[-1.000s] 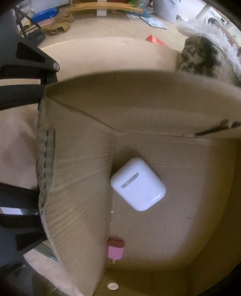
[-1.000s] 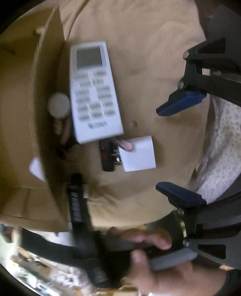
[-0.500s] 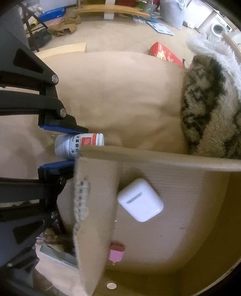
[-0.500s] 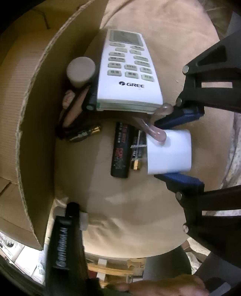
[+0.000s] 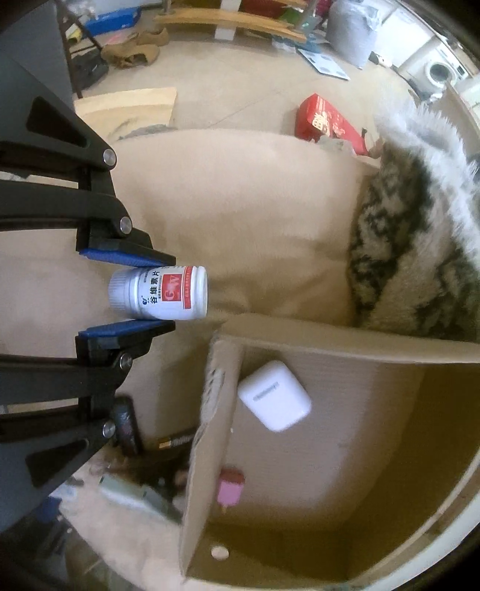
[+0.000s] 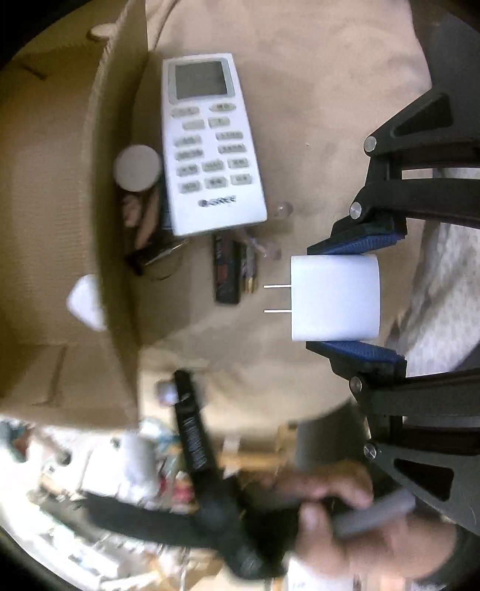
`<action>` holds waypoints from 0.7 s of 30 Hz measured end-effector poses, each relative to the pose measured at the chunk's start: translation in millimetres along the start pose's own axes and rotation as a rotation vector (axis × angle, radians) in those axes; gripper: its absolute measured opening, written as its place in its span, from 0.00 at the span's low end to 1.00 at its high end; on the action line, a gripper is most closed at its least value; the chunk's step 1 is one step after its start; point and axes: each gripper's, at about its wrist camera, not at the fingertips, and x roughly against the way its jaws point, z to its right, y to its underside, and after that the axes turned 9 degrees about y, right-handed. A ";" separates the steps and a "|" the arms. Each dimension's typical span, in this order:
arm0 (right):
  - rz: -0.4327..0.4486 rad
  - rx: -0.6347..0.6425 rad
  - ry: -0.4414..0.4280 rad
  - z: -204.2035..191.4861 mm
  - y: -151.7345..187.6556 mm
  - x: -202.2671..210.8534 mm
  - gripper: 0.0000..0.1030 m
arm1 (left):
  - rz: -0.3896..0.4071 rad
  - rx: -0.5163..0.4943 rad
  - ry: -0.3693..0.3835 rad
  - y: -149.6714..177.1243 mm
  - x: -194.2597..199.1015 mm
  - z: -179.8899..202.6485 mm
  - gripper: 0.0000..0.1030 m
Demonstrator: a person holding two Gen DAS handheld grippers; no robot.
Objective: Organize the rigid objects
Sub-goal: 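Grasp the white medicine bottle with the left gripper while the right grasps the white plug, then lower the medicine bottle and white plug into the box and open both grippers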
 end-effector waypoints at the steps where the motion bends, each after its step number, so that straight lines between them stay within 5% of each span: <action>1: 0.021 -0.004 -0.026 3.6 0.1 8.4 0.42 | 0.007 0.007 0.005 2.9 5.7 -1.0 0.23; 14: 0.472 -0.033 -0.015 7.8 -31.5 105.4 0.42 | 0.179 -0.063 0.036 19.2 88.2 20.0 0.23; 21: 0.592 -0.067 -0.014 25.9 -33.7 148.9 0.42 | 0.233 -0.125 0.050 12.6 109.0 45.3 0.23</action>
